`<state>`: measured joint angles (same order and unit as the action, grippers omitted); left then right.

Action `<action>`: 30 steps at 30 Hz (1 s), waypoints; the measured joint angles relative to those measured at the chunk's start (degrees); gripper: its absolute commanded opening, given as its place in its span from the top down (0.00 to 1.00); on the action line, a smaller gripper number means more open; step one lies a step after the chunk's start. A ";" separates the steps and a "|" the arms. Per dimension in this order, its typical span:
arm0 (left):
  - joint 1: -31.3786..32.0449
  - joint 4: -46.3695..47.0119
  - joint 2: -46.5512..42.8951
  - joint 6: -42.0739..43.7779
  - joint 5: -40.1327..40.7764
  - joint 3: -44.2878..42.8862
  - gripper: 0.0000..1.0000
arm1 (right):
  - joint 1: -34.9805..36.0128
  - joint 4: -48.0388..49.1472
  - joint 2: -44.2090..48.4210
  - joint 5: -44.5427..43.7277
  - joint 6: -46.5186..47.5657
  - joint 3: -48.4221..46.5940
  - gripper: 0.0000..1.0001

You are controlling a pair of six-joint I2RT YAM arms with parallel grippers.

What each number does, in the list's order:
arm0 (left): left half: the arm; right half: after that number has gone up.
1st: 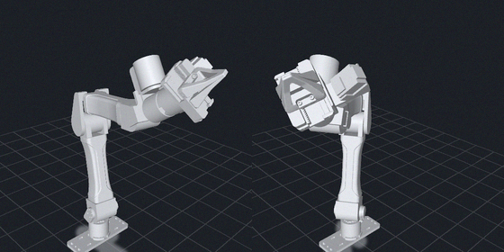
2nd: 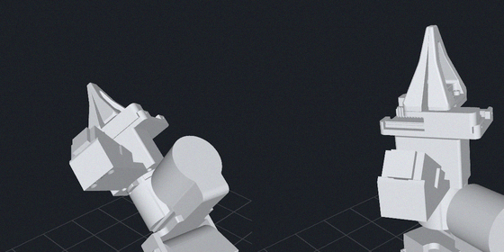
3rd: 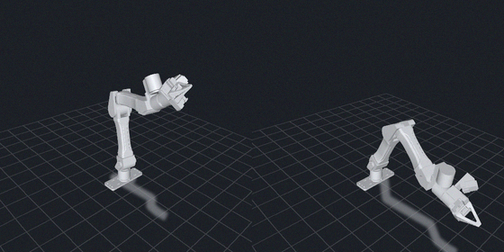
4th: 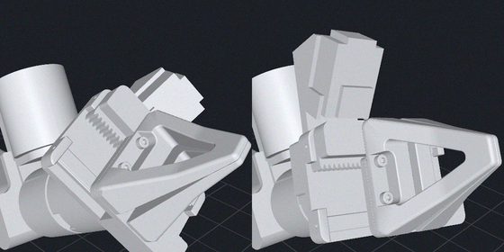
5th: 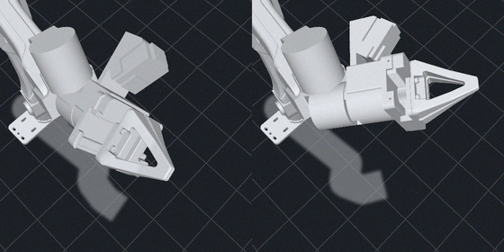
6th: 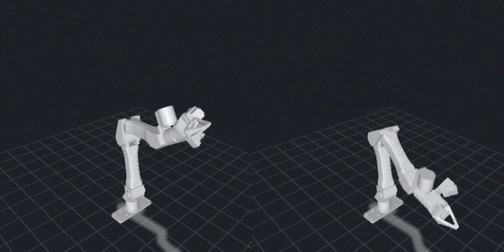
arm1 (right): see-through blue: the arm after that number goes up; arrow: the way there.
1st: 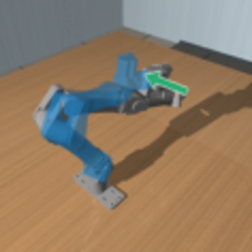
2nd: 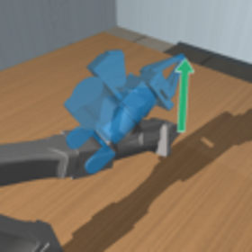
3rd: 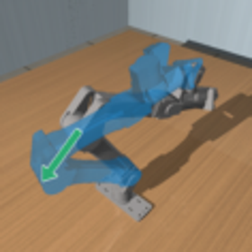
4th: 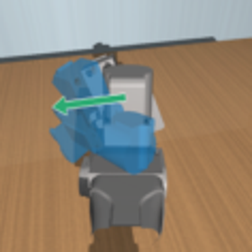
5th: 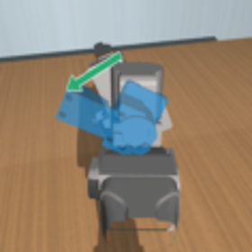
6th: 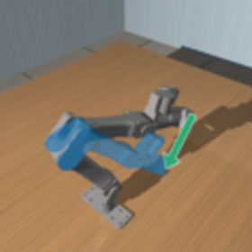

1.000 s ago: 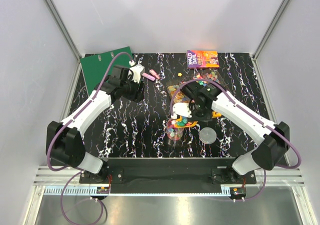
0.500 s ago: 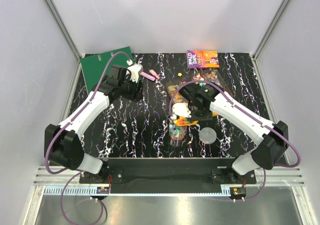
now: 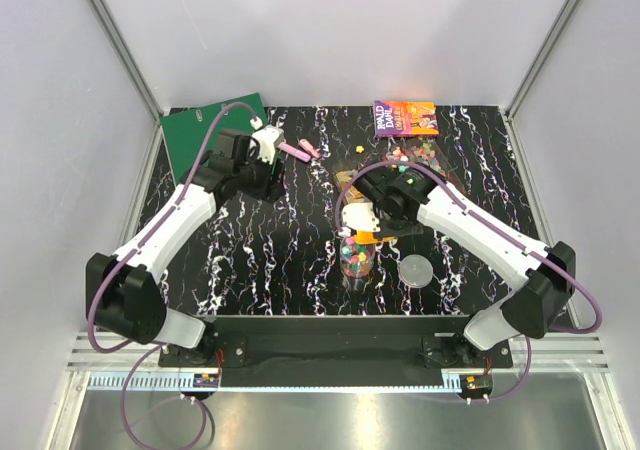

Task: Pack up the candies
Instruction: Place the fake candies in the packing bottle, then scoop the fake candies from the storage box.

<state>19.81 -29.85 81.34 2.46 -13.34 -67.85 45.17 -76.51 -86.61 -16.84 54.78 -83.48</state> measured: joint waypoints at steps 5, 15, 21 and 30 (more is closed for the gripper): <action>-0.11 -0.28 -0.66 -0.24 -0.55 -0.09 0.41 | 0.59 -0.09 -0.15 -1.11 -0.26 -1.86 1.00; -0.24 -5.90 -0.72 -3.06 -13.27 -11.61 1.00 | 0.63 -0.11 0.35 2.49 -8.00 -7.28 1.00; -0.31 -6.27 0.59 -7.43 -26.38 -18.49 1.00 | 0.63 2.21 0.61 7.45 -14.10 -7.30 1.00; -0.31 -6.03 8.24 -13.44 -34.21 -19.41 1.00 | 0.33 7.17 -2.60 10.80 -15.76 -15.30 1.00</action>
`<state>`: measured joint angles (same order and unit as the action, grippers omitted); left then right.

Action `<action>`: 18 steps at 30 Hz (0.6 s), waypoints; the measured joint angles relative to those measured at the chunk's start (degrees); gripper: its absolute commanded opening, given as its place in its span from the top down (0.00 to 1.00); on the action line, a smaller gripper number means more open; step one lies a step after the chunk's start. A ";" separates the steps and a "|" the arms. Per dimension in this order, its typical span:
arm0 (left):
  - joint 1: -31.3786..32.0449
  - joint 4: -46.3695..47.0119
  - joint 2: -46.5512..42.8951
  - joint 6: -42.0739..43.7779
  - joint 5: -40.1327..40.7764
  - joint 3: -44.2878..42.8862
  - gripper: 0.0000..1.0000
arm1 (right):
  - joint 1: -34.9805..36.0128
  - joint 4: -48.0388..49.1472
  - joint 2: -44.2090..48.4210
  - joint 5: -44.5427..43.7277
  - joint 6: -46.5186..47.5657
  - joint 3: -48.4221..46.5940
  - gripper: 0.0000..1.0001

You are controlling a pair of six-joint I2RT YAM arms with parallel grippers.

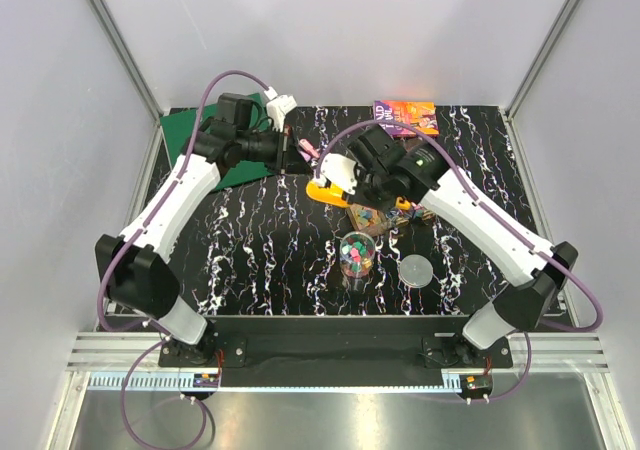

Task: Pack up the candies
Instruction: Scoop the fake candies from the storage box.

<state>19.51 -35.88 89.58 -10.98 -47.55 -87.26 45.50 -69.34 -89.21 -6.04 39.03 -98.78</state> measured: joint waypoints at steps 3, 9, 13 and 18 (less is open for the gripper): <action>0.00 0.07 0.92 -0.70 -0.28 0.00 1.00 | -0.15 1.22 -1.57 0.74 -0.63 -2.82 1.00; 0.31 1.40 2.25 -1.49 -0.70 -0.24 1.00 | -0.20 2.12 -2.34 1.70 -1.88 -8.66 1.00; 1.25 2.51 3.98 -1.73 -1.31 -1.64 1.00 | -0.31 0.90 -2.49 2.10 -3.21 -13.14 1.00; 3.52 4.37 5.33 -1.73 -1.36 -5.53 1.00 | -1.77 -2.36 -4.04 2.54 -5.99 -18.93 1.00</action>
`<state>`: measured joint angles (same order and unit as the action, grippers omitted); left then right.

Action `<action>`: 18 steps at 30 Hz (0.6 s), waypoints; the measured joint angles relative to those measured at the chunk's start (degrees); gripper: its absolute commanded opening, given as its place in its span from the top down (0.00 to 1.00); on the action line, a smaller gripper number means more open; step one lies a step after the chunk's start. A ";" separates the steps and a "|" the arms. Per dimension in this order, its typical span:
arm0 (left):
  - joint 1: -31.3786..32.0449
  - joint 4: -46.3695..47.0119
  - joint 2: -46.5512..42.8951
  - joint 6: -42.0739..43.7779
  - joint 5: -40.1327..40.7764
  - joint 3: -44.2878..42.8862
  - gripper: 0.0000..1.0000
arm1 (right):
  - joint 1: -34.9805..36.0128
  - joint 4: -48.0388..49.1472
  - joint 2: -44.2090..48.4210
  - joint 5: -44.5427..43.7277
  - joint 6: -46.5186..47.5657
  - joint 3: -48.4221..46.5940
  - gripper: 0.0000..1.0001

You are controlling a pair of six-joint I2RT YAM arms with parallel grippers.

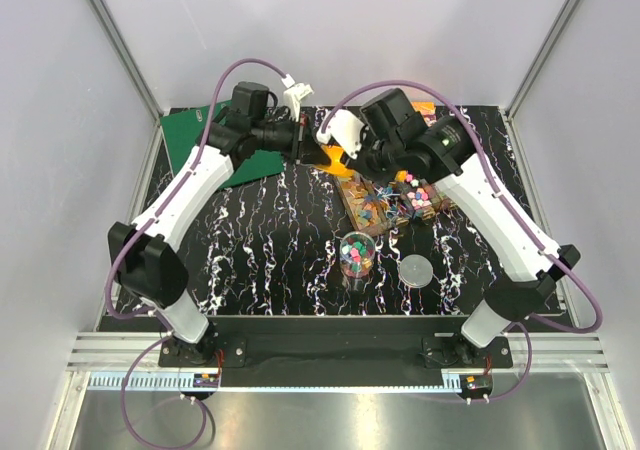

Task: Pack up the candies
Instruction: Scoop the fake candies from the storage box.

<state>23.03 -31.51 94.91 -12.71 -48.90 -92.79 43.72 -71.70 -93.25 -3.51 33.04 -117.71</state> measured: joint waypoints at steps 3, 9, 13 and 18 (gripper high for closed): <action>1.07 0.70 0.98 0.04 0.63 -2.62 0.93 | -1.29 -0.52 -0.74 0.68 -1.42 -2.27 1.00; 0.11 -2.03 5.86 3.61 12.17 -16.11 0.62 | -7.37 3.93 0.87 2.99 -4.28 0.22 1.00; -2.38 0.70 6.95 6.62 21.46 -19.85 0.97 | -14.43 5.35 5.09 2.95 -6.78 7.23 1.00; -3.63 9.68 4.04 9.62 26.43 -2.56 1.00 | -19.04 4.15 8.41 1.75 -9.20 15.76 1.00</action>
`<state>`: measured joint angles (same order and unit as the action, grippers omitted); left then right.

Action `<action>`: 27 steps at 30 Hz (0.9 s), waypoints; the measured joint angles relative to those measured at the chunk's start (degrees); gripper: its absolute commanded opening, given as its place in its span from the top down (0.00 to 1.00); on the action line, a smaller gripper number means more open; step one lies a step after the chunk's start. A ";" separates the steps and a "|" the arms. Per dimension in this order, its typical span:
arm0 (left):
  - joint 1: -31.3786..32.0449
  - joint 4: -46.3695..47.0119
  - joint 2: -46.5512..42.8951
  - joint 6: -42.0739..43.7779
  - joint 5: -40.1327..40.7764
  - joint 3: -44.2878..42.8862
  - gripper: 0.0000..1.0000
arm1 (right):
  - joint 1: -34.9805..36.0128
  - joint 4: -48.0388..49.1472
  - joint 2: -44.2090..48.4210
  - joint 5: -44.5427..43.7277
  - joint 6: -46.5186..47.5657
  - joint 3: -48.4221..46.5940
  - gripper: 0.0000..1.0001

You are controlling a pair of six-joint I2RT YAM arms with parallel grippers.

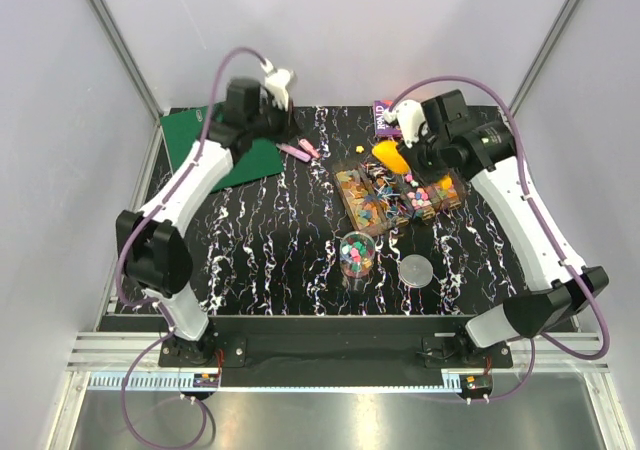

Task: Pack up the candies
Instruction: Scoop the fake candies from the storage box.

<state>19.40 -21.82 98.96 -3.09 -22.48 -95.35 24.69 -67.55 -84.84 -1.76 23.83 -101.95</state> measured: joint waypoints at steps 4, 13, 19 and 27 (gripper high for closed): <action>1.42 1.29 1.11 0.48 0.76 13.44 1.00 | -1.22 -2.34 -0.28 -0.28 -1.05 4.28 1.00; 7.91 8.66 4.63 -1.25 0.81 22.86 1.00 | -4.04 -9.03 -10.56 -0.17 -1.22 0.59 1.00; 9.60 13.14 8.20 -4.35 0.50 22.77 1.00 | -4.09 -9.01 -15.72 -0.50 -1.88 -2.51 1.00; 11.17 14.67 9.29 -6.54 0.39 22.77 1.00 | -4.09 -9.05 -16.74 -2.16 -3.08 -2.47 1.00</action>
<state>30.57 -7.16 108.25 -9.63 -22.09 -72.58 20.60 -76.60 -101.58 -3.92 20.75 -104.42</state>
